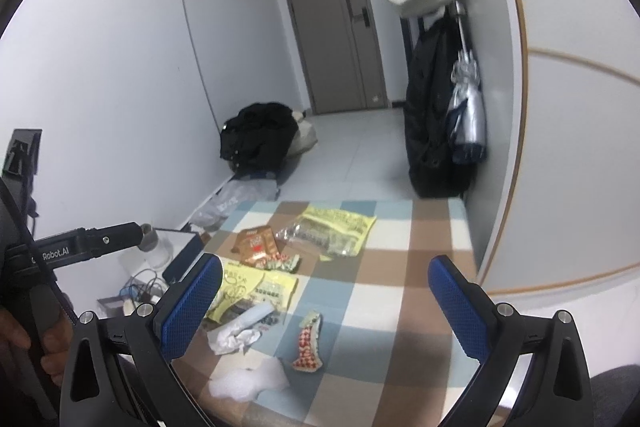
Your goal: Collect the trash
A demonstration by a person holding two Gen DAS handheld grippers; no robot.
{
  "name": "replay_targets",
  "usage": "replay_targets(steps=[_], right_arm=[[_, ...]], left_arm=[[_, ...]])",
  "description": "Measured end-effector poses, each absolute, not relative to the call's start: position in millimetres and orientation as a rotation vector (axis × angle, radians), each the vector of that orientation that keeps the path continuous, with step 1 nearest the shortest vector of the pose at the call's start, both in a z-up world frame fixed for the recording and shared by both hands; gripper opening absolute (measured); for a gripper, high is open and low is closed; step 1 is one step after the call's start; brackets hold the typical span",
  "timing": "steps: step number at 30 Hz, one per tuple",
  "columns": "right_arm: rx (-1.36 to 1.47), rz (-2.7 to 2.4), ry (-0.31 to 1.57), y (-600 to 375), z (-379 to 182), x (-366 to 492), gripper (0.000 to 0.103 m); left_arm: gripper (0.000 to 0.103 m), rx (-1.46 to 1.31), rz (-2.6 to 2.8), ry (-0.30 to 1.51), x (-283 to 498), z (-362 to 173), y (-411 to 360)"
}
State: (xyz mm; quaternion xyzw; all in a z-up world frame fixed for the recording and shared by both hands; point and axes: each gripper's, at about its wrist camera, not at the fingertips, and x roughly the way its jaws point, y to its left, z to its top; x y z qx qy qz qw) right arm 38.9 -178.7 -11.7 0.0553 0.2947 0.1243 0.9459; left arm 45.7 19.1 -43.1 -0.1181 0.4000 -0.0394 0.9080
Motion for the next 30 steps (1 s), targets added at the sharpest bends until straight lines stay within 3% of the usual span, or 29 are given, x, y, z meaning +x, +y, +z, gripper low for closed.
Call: replay_targets(steps=[15,17,23,24,26,30], right_arm=[[0.125,0.328,0.738,-167.5,-50.5,78.2,0.103],[0.130,0.332,0.756,-167.1,-56.1,84.0,0.103],[0.128,0.343,0.796,-166.4,-70.6,95.0,0.103],[0.132,0.344,0.805,-166.2,-73.2,96.5,0.103],[0.139,0.345,0.819,-166.1,-76.6,98.7,0.103],[0.131,0.346,0.829,-164.4,-80.2,100.1,0.103]], left_arm=[[0.099,-0.149,-0.190,1.078,86.5,-103.9,35.7],[0.093,-0.100,-0.158,1.076,85.2,-110.9,35.5],[0.092,-0.044,-0.151,1.069,91.4,-119.4,33.4],[0.090,-0.036,-0.154,1.072,93.2,-120.4,33.1],[0.074,-0.040,-0.168,1.093,97.5,-125.6,33.2],[0.061,-0.064,-0.186,1.117,103.3,-130.7,33.6]])
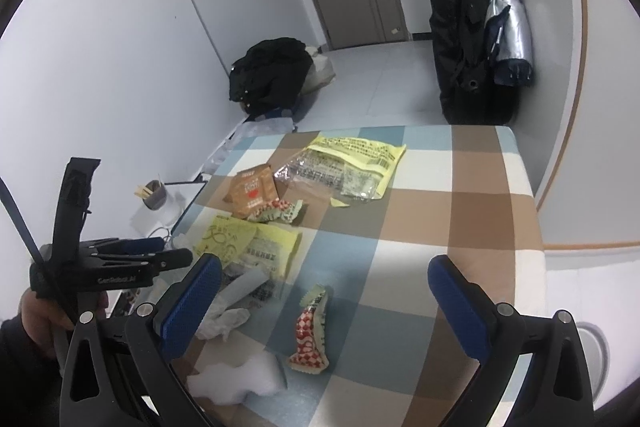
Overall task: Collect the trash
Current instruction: 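Lower the left gripper onto the crumpled white tissue and close it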
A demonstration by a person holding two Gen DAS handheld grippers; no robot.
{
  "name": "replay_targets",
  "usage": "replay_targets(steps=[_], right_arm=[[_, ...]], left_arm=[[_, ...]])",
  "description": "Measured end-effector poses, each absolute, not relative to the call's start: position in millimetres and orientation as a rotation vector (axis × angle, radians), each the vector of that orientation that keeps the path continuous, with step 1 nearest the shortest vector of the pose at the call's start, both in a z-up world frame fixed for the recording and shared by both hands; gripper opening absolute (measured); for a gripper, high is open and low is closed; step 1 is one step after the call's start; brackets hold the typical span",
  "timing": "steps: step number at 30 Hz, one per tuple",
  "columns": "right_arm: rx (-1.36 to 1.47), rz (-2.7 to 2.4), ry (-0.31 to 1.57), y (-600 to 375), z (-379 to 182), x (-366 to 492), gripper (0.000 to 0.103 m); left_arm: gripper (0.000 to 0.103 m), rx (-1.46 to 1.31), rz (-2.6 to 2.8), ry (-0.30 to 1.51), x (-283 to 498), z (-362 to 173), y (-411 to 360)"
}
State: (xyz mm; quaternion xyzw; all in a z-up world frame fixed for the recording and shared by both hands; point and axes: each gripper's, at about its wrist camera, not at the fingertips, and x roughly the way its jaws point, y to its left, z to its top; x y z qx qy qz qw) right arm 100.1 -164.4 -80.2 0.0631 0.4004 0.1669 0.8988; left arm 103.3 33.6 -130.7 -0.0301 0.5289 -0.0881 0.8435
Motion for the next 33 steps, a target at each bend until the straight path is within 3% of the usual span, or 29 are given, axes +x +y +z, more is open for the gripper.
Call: replay_targets(steps=[3,7,13,27,33], right_arm=[[0.125,0.349,0.829,-162.6,-81.0,98.2,0.103],[0.106,0.344,0.832,-160.5,-82.7,96.3,0.103],[0.084,0.335,0.833,-159.0,-84.0,92.0,0.103],[0.061,0.451,0.871,-135.5,-74.4,77.5,0.103],[0.024,0.588,0.960,-96.1,-90.4,79.6,0.093]], left_arm=[[0.049,-0.075,-0.203,1.104,103.8,-127.3,32.1],[0.025,-0.082,-0.220,1.142,105.8,-133.6,31.3],[0.008,-0.103,-0.216,1.148,106.1,-134.8,33.8],[0.004,-0.316,-0.287,1.066,99.2,-111.5,53.8],[0.004,-0.366,-0.341,0.990,94.9,-95.0,60.9]])
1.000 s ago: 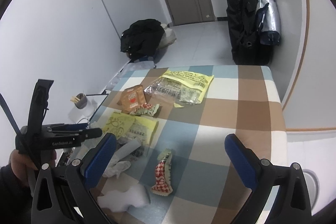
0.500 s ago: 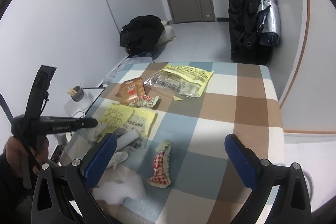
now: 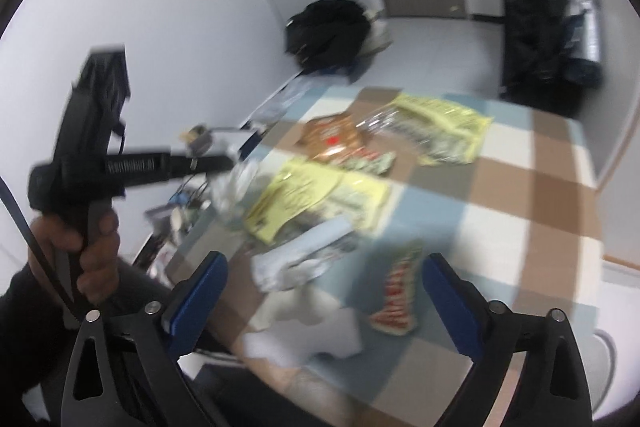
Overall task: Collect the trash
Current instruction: 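Lower the left gripper onto the crumpled white tissue and close it, then carry the tissue in the left gripper over the round white bin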
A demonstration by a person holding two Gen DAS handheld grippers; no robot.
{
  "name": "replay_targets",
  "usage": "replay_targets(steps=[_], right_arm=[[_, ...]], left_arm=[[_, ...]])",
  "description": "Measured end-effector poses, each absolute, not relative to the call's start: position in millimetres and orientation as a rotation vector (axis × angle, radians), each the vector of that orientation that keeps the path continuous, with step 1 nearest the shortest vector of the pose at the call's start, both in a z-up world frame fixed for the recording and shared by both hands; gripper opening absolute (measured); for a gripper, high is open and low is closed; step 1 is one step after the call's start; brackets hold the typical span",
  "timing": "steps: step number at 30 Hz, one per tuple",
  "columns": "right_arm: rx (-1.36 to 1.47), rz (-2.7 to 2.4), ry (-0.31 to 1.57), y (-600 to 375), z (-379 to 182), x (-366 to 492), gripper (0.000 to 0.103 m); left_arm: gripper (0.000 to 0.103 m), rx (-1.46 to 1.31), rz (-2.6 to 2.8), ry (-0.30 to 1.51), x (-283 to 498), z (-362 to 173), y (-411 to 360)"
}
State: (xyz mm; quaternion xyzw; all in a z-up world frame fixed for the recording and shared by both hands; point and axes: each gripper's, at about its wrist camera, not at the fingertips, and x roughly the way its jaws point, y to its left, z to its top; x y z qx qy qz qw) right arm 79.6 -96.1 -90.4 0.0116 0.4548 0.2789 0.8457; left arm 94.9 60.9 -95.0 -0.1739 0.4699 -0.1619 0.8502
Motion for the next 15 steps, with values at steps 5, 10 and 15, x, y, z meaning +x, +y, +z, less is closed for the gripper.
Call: replay_targets(steps=[5,10,15], right_arm=[[0.010,0.656,1.038,-65.3,-111.1,87.5,0.083],[-0.097,0.637,1.092,-41.2,-132.5,89.9,0.069],[-0.153,0.628,1.141,-34.3,-149.2,89.3,0.027]], left_arm=[[0.004,-0.381,-0.360,0.964,94.2,-90.5,65.4],[0.004,-0.394,-0.383,0.955,92.6,-88.4,68.0],[0.004,-0.407,-0.402,0.952,90.6,-86.4,69.0]])
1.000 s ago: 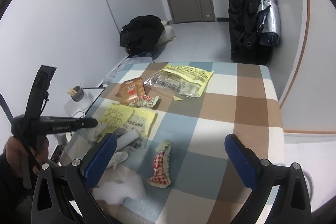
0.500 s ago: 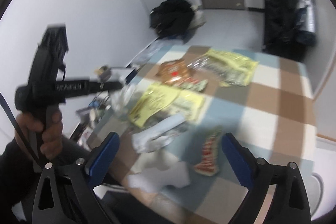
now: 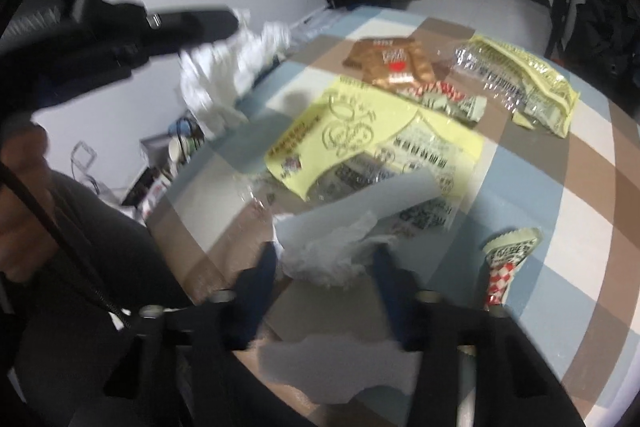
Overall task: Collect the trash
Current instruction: 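Carry the tissue in the left gripper over the round white bin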
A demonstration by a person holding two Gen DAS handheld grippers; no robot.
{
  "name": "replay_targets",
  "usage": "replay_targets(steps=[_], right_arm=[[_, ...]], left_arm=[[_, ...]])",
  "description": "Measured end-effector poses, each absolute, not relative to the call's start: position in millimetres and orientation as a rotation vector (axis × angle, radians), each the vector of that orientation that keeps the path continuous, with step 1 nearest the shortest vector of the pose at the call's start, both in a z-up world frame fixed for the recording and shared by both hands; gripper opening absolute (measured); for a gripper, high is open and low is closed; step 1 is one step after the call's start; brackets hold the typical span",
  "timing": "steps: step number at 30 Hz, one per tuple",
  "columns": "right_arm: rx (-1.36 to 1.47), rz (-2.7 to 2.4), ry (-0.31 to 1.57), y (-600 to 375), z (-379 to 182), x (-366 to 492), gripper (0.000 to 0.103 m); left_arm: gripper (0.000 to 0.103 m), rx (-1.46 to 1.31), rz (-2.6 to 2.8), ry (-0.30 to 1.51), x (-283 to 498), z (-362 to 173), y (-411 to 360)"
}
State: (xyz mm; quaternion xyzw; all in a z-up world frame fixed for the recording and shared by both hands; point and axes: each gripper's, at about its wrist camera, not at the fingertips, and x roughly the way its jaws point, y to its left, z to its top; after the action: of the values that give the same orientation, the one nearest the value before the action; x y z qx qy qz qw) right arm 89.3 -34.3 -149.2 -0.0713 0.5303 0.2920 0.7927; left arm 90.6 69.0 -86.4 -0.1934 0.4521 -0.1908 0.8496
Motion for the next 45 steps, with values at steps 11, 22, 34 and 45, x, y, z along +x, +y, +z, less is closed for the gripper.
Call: replay_targets(steps=[11,22,34,45], right_arm=[[-0.167,0.607,1.104,-47.4,-130.6,79.6,0.012],[-0.108,0.556,1.005,-89.2,-72.0,74.3,0.012],[0.034,0.431,0.771,-193.5,10.9,53.5,0.012],[0.039,0.299,0.586,-279.4,79.5,21.8,0.012]], left_arm=[[0.004,-0.418,-0.394,0.942,88.8,-85.3,72.9],[0.004,-0.337,-0.414,0.945,85.7,-76.1,52.9],[0.004,-0.221,-0.478,0.861,73.0,-17.2,-12.6],[0.004,-0.154,-0.612,0.797,65.3,35.7,-98.2]])
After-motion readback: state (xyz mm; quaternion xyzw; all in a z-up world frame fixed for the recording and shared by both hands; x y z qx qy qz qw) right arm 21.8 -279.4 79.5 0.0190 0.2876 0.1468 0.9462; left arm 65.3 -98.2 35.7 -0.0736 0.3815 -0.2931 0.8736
